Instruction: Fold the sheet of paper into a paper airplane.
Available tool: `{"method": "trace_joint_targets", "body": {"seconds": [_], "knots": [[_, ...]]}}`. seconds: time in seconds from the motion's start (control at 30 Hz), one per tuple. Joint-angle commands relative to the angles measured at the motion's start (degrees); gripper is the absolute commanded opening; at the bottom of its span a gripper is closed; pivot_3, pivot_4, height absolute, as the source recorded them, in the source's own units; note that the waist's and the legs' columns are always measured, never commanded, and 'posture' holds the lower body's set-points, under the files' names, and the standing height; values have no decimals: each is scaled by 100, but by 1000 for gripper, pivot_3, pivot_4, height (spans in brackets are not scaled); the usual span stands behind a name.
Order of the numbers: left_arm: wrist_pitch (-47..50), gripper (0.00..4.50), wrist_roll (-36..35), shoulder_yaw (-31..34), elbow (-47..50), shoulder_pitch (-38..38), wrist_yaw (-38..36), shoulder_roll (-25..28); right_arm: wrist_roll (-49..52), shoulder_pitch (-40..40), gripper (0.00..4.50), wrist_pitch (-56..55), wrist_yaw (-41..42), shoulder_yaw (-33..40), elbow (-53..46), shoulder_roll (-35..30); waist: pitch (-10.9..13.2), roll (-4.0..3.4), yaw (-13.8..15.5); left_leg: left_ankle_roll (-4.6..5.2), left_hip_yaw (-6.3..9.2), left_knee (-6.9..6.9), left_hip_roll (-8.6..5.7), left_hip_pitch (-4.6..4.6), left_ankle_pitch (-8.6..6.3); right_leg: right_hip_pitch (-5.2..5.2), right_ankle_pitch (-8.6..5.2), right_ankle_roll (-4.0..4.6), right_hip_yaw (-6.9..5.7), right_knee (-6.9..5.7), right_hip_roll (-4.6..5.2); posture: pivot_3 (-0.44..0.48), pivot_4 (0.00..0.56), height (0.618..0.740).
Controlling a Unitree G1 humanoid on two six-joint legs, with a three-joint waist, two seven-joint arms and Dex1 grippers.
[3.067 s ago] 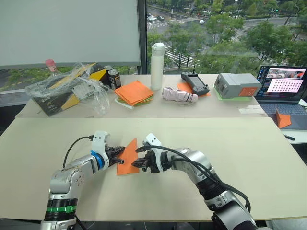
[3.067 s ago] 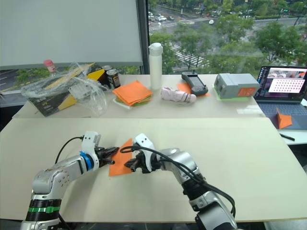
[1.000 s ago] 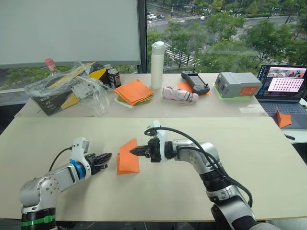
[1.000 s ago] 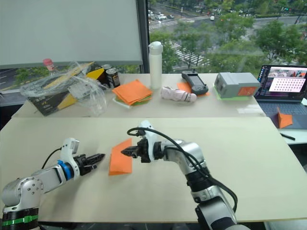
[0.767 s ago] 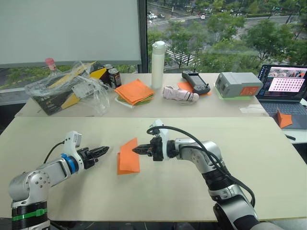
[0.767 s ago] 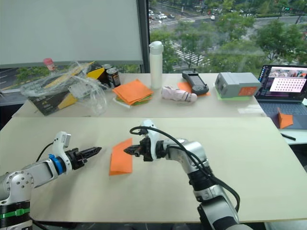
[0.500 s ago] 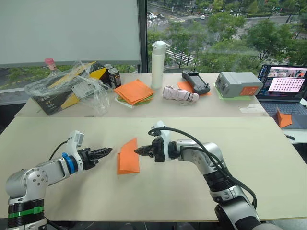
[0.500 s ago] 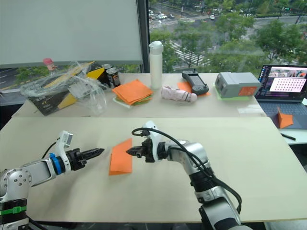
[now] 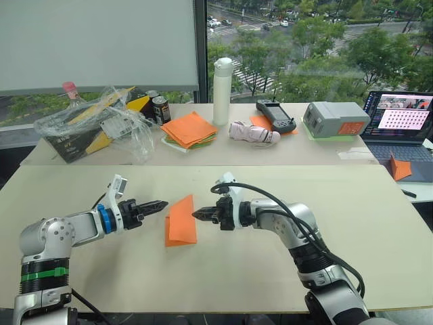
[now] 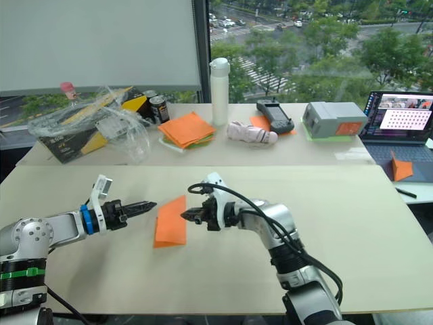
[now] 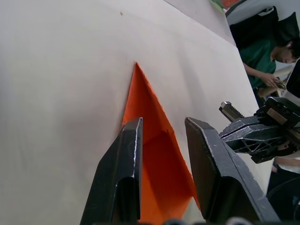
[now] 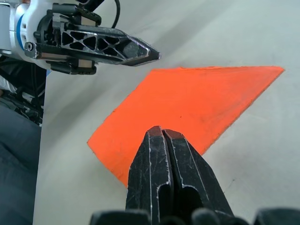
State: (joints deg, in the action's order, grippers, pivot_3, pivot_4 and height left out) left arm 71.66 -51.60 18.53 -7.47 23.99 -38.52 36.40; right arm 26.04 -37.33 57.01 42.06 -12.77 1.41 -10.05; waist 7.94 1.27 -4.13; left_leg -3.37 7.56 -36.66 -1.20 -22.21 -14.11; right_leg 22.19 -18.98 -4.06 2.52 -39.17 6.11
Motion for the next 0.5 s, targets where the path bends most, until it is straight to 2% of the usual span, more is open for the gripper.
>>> {"method": "trace_joint_targets", "body": {"seconds": [0.03, 0.5], "knots": [[70, 1523, 16, -27, -270, 289, -180, 101, 141, 2, 0, 40, -15, 64, -295, 12, 0, 0, 5, 0, 0, -1, 0, 0, 0, 0, 0, 0, 0, 0, 0, 0, 150, 740], [4, 1523, 401, -614, -896, 787, -794, 224, 163, 132, 0, 142, -110, 72, -505, -75, 0, 0, -2, -21, 0, -7, -1, -2, 12, 0, 0, 0, -2, -5, 0, 0, 150, 740]]}}
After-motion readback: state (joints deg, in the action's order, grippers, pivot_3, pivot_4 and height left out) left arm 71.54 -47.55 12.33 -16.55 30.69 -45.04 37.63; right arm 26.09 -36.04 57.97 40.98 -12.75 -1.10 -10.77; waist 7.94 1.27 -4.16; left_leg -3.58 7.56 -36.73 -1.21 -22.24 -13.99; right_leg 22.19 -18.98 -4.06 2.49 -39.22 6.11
